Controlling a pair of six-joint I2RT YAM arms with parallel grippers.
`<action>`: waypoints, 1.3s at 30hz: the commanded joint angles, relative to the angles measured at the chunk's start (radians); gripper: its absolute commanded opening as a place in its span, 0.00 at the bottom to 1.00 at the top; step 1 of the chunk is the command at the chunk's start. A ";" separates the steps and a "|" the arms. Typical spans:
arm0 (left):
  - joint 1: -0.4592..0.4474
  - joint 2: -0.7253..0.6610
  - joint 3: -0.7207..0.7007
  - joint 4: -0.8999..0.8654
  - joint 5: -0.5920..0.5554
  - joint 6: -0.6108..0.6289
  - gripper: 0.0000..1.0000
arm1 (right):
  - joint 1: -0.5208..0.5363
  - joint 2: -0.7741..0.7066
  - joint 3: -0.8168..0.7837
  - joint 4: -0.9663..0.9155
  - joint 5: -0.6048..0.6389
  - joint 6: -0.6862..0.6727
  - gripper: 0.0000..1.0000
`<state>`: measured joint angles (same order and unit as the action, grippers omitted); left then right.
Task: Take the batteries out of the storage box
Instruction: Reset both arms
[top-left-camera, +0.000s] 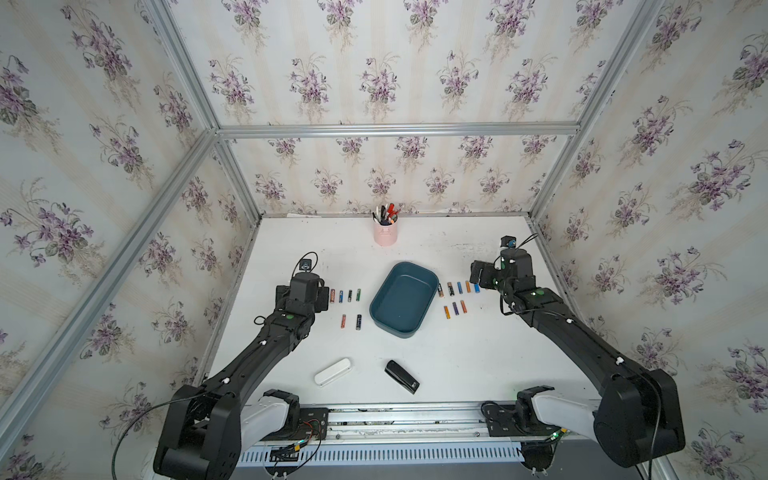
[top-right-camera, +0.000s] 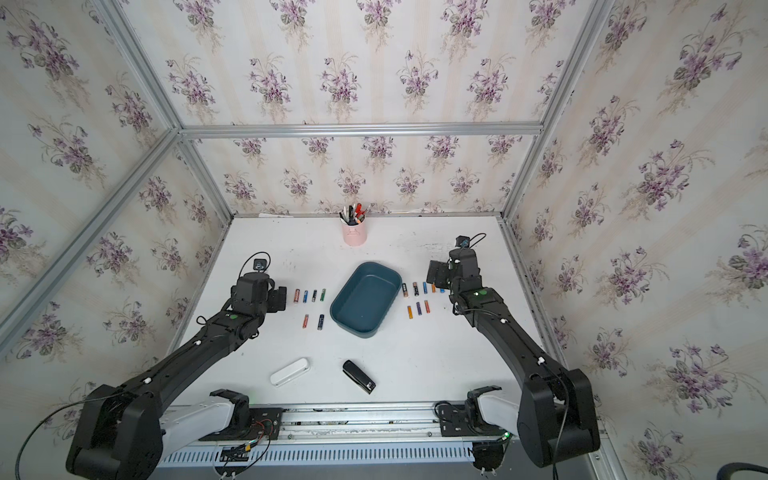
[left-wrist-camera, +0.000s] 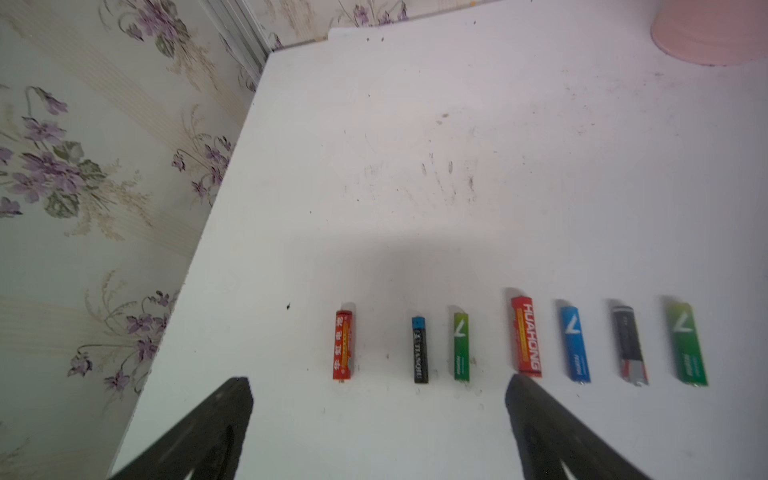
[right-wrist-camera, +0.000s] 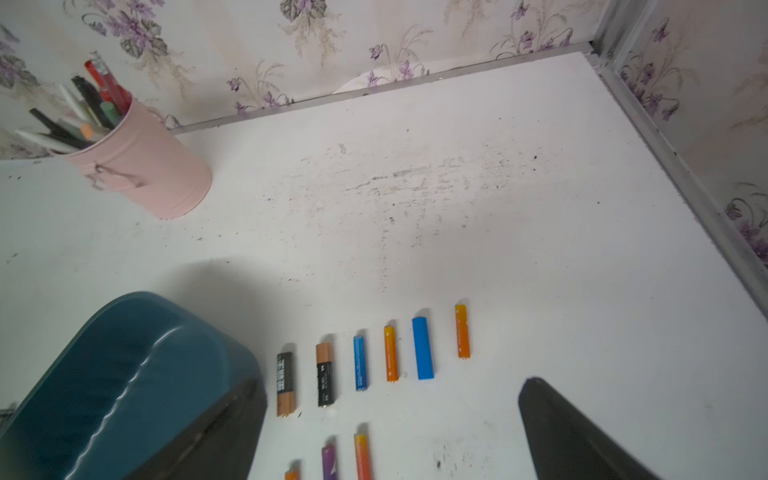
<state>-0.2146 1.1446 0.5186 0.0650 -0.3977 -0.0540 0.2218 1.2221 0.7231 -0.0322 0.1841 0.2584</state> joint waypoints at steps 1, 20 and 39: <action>0.045 0.046 -0.047 0.330 -0.009 0.086 1.00 | -0.042 0.054 -0.054 0.244 0.093 0.019 1.00; 0.154 0.352 -0.085 0.658 0.209 0.072 1.00 | -0.112 0.305 -0.477 1.272 0.116 -0.242 1.00; 0.157 0.354 -0.084 0.656 0.211 0.074 1.00 | -0.140 0.323 -0.513 1.356 0.069 -0.224 1.00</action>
<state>-0.0593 1.4960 0.4309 0.6960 -0.1902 0.0189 0.0738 1.5398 0.2043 1.2968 0.2504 0.0486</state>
